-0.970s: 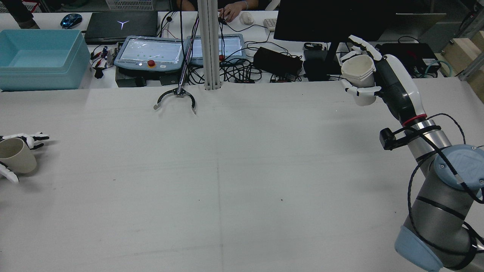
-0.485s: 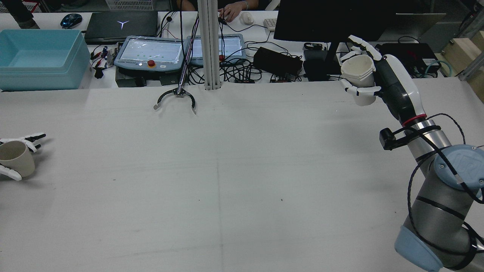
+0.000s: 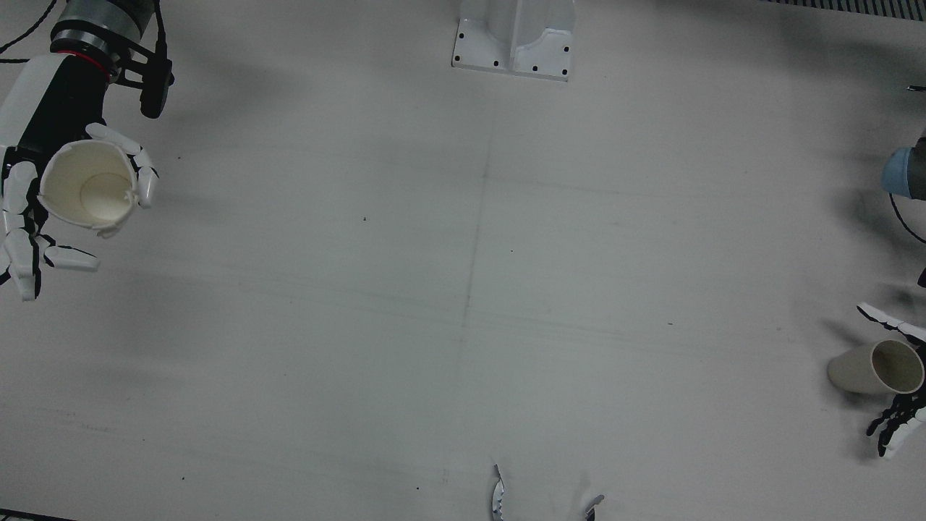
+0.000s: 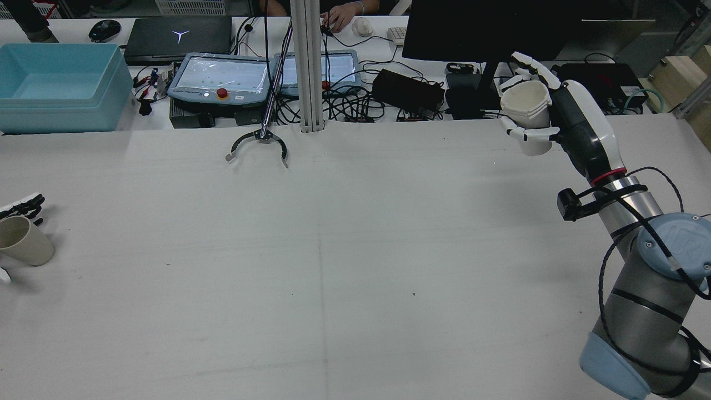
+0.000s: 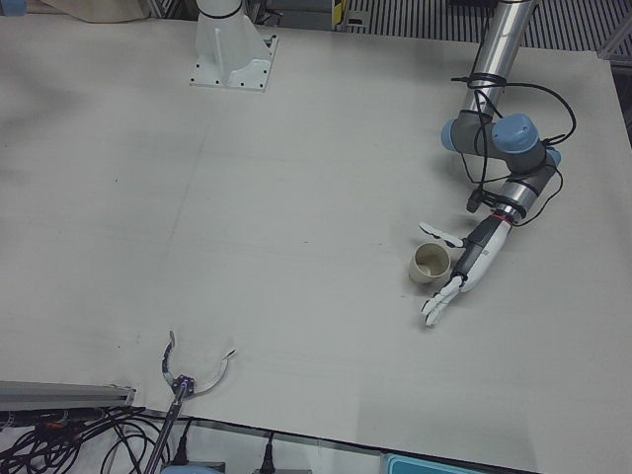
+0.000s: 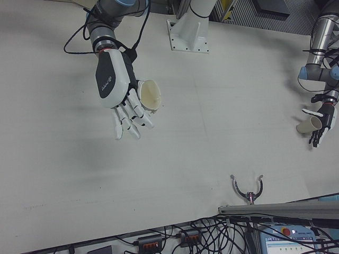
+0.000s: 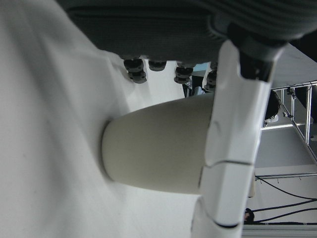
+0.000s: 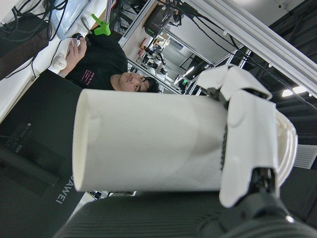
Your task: Pour water
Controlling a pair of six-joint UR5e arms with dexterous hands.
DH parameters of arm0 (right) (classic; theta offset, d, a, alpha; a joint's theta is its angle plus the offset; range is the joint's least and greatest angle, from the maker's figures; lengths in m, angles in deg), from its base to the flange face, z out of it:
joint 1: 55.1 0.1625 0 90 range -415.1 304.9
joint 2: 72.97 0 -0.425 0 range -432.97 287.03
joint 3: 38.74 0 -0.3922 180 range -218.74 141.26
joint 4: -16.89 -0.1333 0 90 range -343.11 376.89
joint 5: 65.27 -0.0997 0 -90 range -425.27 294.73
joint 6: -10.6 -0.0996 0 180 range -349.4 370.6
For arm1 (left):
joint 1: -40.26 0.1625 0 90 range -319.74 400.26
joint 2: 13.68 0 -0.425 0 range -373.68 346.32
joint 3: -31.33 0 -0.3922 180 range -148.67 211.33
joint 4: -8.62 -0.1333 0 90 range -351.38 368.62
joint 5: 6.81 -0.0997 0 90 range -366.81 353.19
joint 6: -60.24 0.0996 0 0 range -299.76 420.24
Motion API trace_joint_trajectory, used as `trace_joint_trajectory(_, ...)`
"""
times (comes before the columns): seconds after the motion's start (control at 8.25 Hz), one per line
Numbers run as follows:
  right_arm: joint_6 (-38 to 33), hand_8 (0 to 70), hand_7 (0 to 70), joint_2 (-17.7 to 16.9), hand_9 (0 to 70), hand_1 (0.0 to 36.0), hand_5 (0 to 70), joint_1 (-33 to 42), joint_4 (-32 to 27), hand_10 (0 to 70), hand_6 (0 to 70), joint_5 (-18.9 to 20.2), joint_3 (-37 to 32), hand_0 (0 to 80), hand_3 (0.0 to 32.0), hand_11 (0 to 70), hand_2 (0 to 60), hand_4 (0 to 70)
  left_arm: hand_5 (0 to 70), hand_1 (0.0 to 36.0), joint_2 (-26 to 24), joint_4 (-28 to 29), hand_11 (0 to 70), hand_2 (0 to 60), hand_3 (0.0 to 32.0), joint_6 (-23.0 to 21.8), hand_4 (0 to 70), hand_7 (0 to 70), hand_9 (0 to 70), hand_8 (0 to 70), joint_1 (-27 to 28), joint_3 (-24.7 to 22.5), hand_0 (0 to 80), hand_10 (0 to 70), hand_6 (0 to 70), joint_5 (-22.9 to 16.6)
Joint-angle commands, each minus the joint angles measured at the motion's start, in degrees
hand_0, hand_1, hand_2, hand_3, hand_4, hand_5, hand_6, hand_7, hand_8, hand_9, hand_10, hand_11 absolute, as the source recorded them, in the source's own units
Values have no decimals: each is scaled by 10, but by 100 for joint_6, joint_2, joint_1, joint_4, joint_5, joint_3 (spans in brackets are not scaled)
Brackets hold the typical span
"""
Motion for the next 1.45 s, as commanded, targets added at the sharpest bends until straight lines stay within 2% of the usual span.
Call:
trace_joint_trajectory(0.0,-79,107,373,-9,131,324,126,40,0,0,252,-18,-9,598,16,0,338,0,0,181,189,111,87,0,166,-140,170,45,0,38,-519,-181,800,42,52,-9)
trace_joint_trajectory(0.12,-480,107,371,-9,132,322,126,58,-78,0,249,-35,-191,594,18,0,335,0,0,191,215,25,88,0,140,-70,175,54,0,44,-871,-513,800,42,56,-9)
trace_joint_trajectory(0.24,-1293,119,366,0,151,317,125,32,-445,0,241,-27,-837,586,4,0,334,0,0,186,294,-20,84,0,146,43,170,55,0,53,-935,-733,800,40,58,0)
trace_joint_trajectory(0.36,-1788,137,363,-9,176,309,125,32,-1136,0,239,-18,-1531,577,0,0,329,0,0,161,347,-64,76,0,182,71,165,54,0,54,-980,-788,726,36,57,0)
trace_joint_trajectory(0.48,-1985,137,362,-17,175,310,126,40,-2100,0,238,-26,-2138,580,0,0,328,0,0,167,434,-64,82,0,202,71,164,57,0,50,-980,-815,747,40,61,0)
trace_joint_trajectory(0.61,-2326,139,353,-18,180,341,131,-29,-2605,0,207,-44,-2545,614,0,0,342,0,0,194,513,-64,92,0,196,71,167,58,0,48,-980,-841,800,44,64,8)
trace_joint_trajectory(0.73,-2616,146,395,-18,190,360,134,-117,-2636,0,218,-53,-2679,681,0,0,366,36,0,203,575,-55,95,0,198,71,166,58,0,48,-980,-876,800,46,64,8)
trace_joint_trajectory(0.85,-2767,151,425,-18,199,360,137,-196,-2637,0,233,-44,-2794,718,0,0,367,74,0,211,654,-29,98,0,194,80,165,58,0,46,-980,-920,800,47,64,8)
trace_joint_trajectory(0.97,-2864,170,432,-61,224,360,138,-345,-2637,0,246,-44,-2838,698,0,0,372,106,0,212,698,-20,99,0,200,80,163,57,0,45,-989,-938,800,48,62,8)
trace_joint_trajectory(1.09,-2865,179,416,-270,230,359,138,-485,-2628,0,255,-35,-2839,698,0,0,368,138,0,209,794,41,99,0,208,80,160,57,0,43,-989,-947,800,48,60,17)
trace_joint_trajectory(1.33,-2892,166,412,-596,211,360,142,-548,-2645,0,250,-18,-3005,784,0,0,355,125,0,208,848,94,98,0,214,80,155,55,0,41,-989,-955,800,48,57,17)
